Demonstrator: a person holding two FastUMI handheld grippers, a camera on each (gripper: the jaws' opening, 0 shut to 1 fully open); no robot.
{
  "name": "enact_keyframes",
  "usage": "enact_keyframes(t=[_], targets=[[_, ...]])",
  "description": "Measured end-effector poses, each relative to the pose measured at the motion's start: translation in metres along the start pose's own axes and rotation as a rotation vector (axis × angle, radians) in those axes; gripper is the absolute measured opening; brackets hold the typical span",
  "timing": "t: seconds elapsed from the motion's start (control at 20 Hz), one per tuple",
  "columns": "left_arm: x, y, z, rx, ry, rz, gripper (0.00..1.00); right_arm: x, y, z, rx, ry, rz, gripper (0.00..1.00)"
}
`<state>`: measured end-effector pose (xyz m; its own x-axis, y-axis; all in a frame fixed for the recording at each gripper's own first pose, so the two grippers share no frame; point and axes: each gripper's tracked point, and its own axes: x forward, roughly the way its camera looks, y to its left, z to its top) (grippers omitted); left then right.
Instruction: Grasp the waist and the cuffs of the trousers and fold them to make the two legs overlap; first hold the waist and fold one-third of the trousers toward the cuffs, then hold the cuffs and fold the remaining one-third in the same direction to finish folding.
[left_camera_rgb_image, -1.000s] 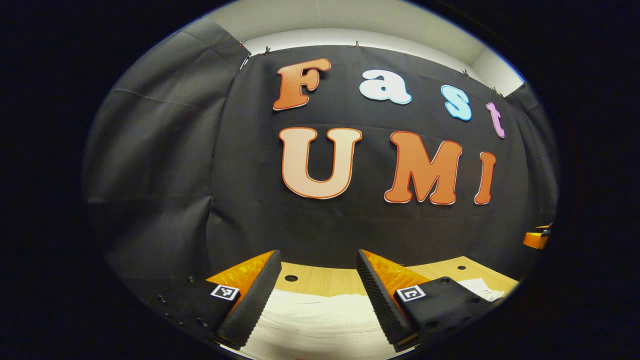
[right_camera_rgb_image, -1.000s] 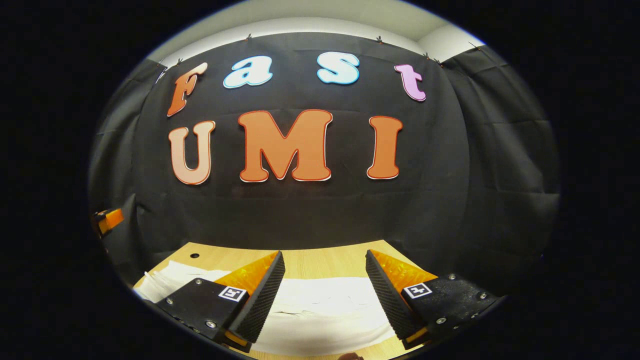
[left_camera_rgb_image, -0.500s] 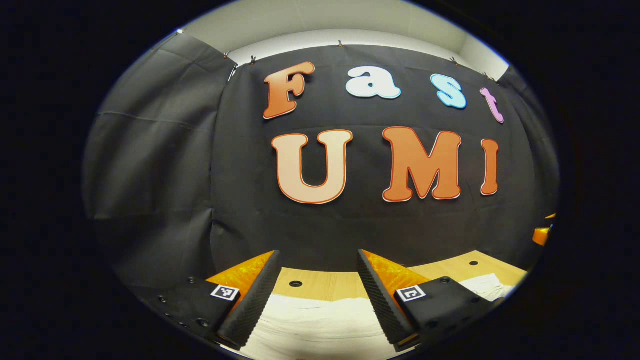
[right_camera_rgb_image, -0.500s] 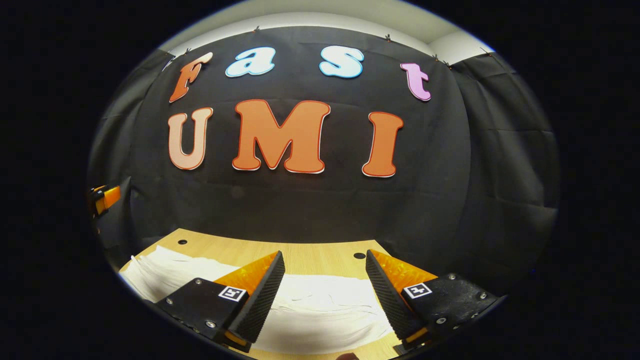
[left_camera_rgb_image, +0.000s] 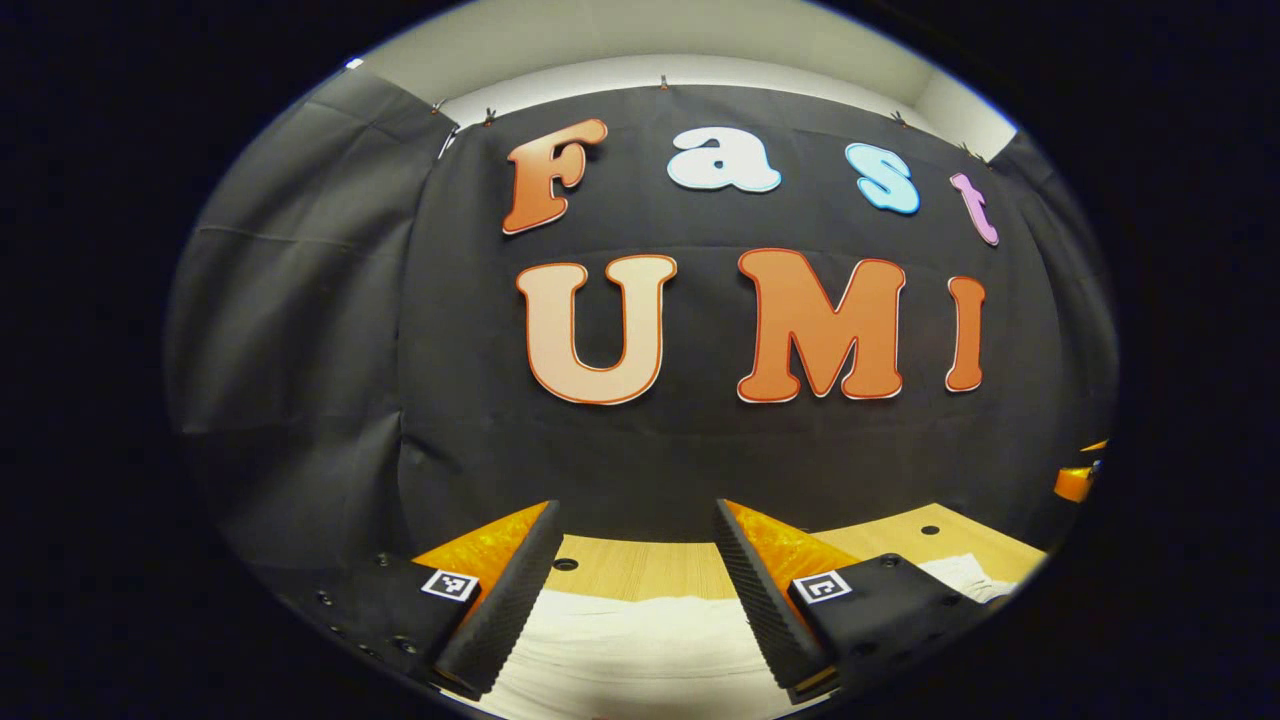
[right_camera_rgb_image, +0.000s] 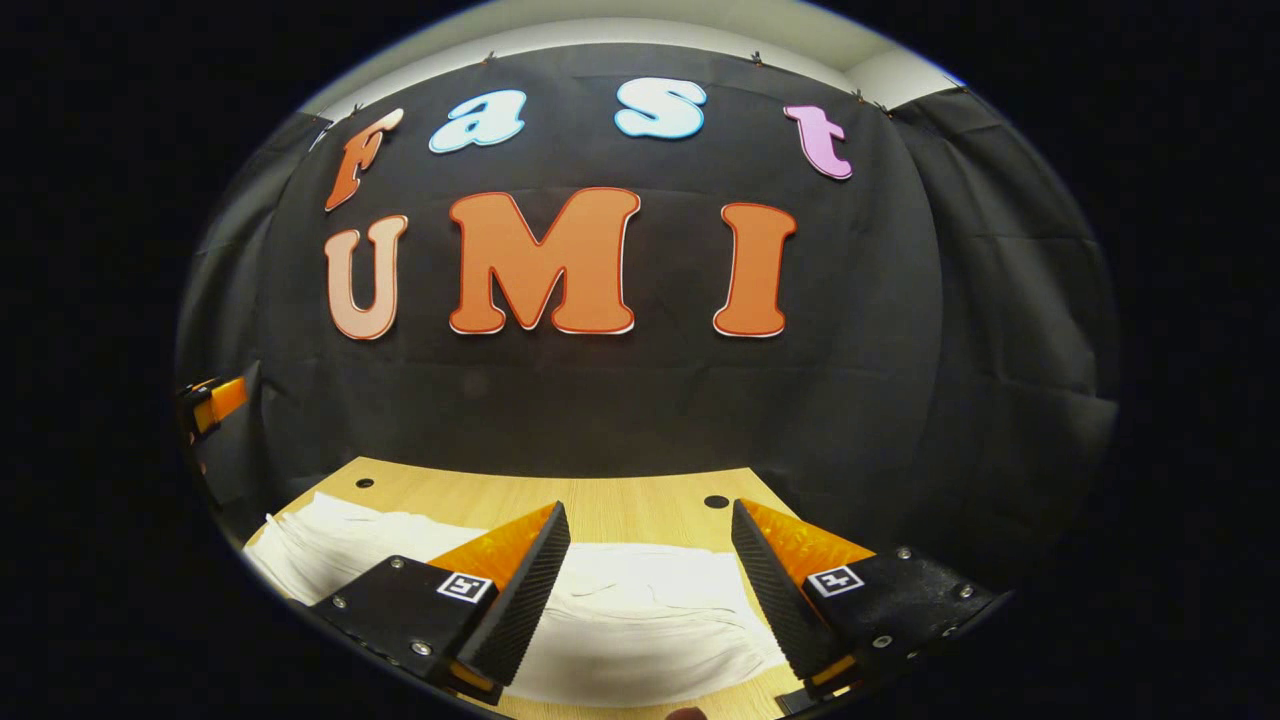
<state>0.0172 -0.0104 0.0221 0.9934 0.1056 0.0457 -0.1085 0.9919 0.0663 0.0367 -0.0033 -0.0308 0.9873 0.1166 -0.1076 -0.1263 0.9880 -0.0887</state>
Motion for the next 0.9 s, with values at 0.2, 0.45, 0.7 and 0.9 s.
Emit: enact_keyframes(t=[0.2,0.45,0.7,0.9], targets=[[0.009,0.007,-0.006,-0.01,0.016,-0.042,0.98,-0.004,-0.001,-0.014,0.033,0.047,-0.032,0.99],[0.019,0.026,-0.017,-0.006,0.031,-0.039,0.98,-0.008,-0.005,-0.046,0.18,0.154,-0.054,0.99],[0.022,0.041,-0.027,0.001,0.05,-0.039,0.98,-0.006,-0.01,-0.094,0.505,0.305,-0.065,0.98],[0.024,0.056,-0.028,0.025,0.045,-0.026,0.95,-0.012,-0.021,-0.136,0.742,0.415,-0.126,0.98]])
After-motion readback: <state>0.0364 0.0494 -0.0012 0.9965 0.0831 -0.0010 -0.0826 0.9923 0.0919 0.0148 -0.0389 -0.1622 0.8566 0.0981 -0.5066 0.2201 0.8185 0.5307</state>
